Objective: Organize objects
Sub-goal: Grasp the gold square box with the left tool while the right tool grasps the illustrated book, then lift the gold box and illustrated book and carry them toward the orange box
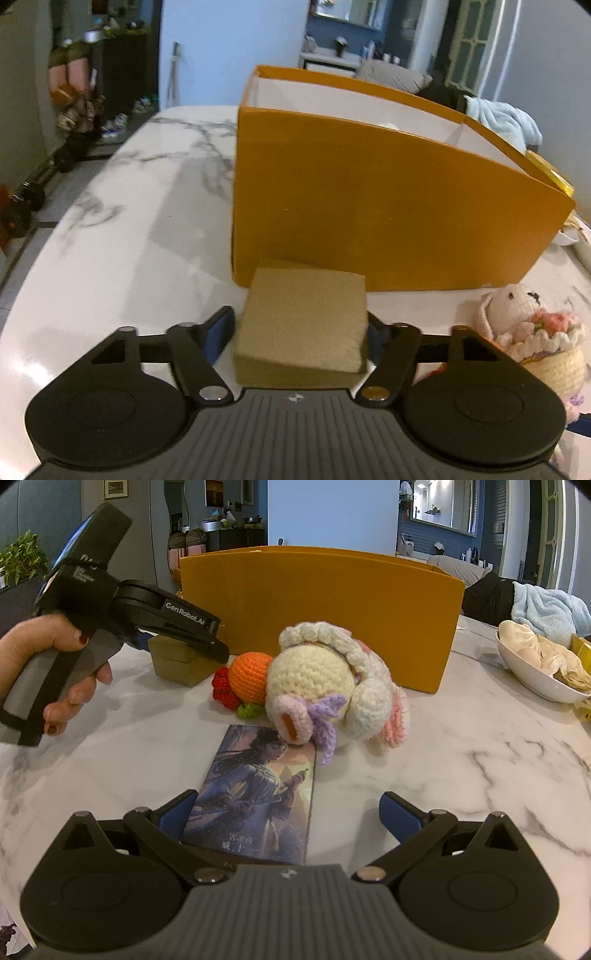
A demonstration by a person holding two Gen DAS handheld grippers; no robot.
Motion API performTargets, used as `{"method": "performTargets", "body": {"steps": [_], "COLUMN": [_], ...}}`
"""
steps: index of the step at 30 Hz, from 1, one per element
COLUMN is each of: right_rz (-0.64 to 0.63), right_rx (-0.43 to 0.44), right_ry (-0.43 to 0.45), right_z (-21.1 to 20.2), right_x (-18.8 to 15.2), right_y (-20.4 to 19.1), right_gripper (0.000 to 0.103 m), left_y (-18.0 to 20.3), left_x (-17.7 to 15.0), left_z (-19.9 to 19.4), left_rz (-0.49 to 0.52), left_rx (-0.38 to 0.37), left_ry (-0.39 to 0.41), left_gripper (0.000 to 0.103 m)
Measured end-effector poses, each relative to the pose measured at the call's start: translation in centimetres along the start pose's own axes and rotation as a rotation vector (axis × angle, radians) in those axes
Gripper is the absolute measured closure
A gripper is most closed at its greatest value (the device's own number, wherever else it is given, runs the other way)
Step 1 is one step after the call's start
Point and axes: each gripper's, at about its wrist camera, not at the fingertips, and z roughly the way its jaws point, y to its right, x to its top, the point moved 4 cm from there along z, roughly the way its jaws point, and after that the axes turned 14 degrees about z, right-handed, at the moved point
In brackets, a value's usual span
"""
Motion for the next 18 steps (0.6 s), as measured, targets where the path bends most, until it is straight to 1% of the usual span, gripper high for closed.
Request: {"method": "performTargets", "body": {"steps": [2, 4, 6, 7, 9, 10, 11, 18], "right_rz": [0.002, 0.003, 0.001, -0.002, -0.007, -0.011, -0.012, -0.013], "right_rx": [-0.004, -0.009, -0.003, 0.001, 0.008, 0.010, -0.004, -0.005], "right_ry": [0.002, 0.005, 0.009, 0.012, 0.021, 0.024, 0.018, 0.005], "right_z": [-0.1, -0.1, -0.2, -0.3, -0.5, -0.6, -0.6, -0.9], "right_x": [0.0, 0.0, 0.0, 0.0, 0.2, 0.3, 0.4, 0.1], "right_y": [-0.1, -0.2, -0.3, -0.4, -0.7, -0.9, -1.0, -1.1], "right_gripper": [0.001, 0.002, 0.007, 0.013, 0.031, 0.044, 0.044, 0.044], "left_y": [0.4, 0.6, 0.7, 0.8, 1.0, 1.1, 1.2, 1.8], "left_x": [-0.4, -0.6, -0.7, -0.7, -0.7, -0.8, -0.9, -2.1], "left_z": [-0.3, -0.6, -0.8, -0.9, -1.1, -1.2, -1.4, -2.6], "left_rz": [0.010, 0.018, 0.010, 0.010, 0.007, 0.004, 0.001, -0.014], "left_rx": [0.022, 0.029, 0.035, 0.039, 0.048, 0.052, 0.056, 0.069], "left_ry": [0.011, 0.021, 0.025, 0.024, 0.021, 0.020, 0.020, 0.033], "left_gripper": [0.031, 0.032, 0.032, 0.032, 0.032, 0.032, 0.032, 0.033]}}
